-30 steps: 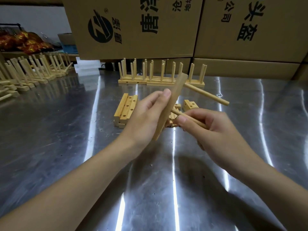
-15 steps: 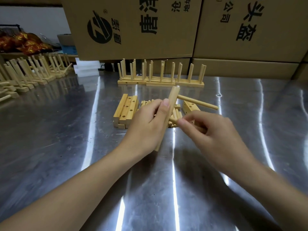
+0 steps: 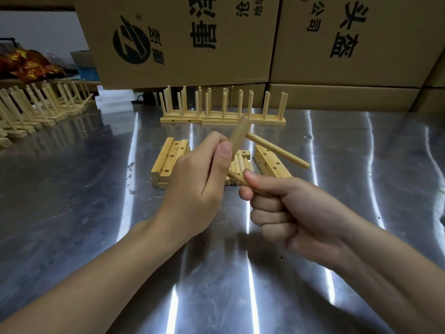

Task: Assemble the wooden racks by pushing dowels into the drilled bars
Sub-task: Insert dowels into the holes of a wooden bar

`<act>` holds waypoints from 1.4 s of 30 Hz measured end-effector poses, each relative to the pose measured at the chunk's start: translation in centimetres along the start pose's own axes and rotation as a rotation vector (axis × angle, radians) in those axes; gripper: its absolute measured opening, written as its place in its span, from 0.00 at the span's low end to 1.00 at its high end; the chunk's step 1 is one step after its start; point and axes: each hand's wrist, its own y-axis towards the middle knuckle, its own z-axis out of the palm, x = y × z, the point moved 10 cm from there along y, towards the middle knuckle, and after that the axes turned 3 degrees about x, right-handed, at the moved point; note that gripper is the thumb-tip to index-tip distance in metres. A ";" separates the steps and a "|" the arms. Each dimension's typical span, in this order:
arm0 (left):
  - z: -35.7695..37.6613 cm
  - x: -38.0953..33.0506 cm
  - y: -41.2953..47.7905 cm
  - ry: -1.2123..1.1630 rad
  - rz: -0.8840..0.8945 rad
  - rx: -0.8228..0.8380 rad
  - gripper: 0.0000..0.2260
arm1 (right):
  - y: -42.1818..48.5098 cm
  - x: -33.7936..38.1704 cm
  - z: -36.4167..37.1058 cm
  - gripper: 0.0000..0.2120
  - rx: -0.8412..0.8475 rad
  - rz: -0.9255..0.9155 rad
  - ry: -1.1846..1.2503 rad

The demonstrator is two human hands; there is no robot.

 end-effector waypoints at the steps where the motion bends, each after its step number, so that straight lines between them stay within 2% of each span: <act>1: -0.2 -0.5 0.0 0.016 0.042 -0.008 0.12 | -0.1 -0.3 0.2 0.17 0.039 0.048 0.056; 4: -0.4 -1.6 -0.1 0.018 0.143 -0.011 0.09 | -0.6 -0.7 1.1 0.14 0.168 0.161 0.187; 6: -0.2 -1.2 -0.1 0.009 0.115 -0.006 0.10 | -0.4 -0.5 0.6 0.14 0.153 0.137 0.132; 10: 0.6 0.5 0.1 -0.021 -0.018 0.036 0.13 | 0.0 1.8 -2.3 0.15 -0.060 -0.100 -0.300; 13: 0.3 2.5 0.1 -0.078 -0.163 0.008 0.16 | -0.5 4.5 -3.9 0.17 -0.201 -0.274 -0.610; 16: -0.5 4.4 0.1 -0.114 -0.284 -0.040 0.20 | -0.8 5.9 -4.9 0.19 -0.261 -0.355 -0.692; 19: -1.2 6.1 -0.1 -0.165 -0.407 -0.086 0.21 | -1.3 7.4 -6.1 0.10 -0.377 -0.517 -0.706; 22: -1.9 7.7 -0.6 -0.237 -0.510 -0.164 0.22 | -2.3 8.3 -6.8 0.08 -0.573 -0.703 -1.012; 25: -2.2 8.5 -0.9 -0.301 -0.558 -0.226 0.22 | -1.2 7.0 -6.1 0.10 -0.605 -0.698 -1.408; 28: -2.3 8.8 -1.1 -0.364 -0.584 -0.253 0.22 | 0.3 5.4 -6.6 0.14 -0.579 -0.617 -1.605; 32: -2.5 9.1 -1.2 -0.392 -0.606 -0.274 0.21 | 1.1 4.9 -6.6 0.21 -0.577 -0.580 -1.679; 36: -2.6 9.6 -1.4 -0.460 -0.660 -0.298 0.21 | 1.4 4.6 -6.2 0.23 -0.568 -0.595 -1.699; 42: -2.9 10.9 -2.0 -0.528 -0.765 -0.342 0.22 | 1.2 4.3 -5.2 0.15 -0.560 -0.684 -1.644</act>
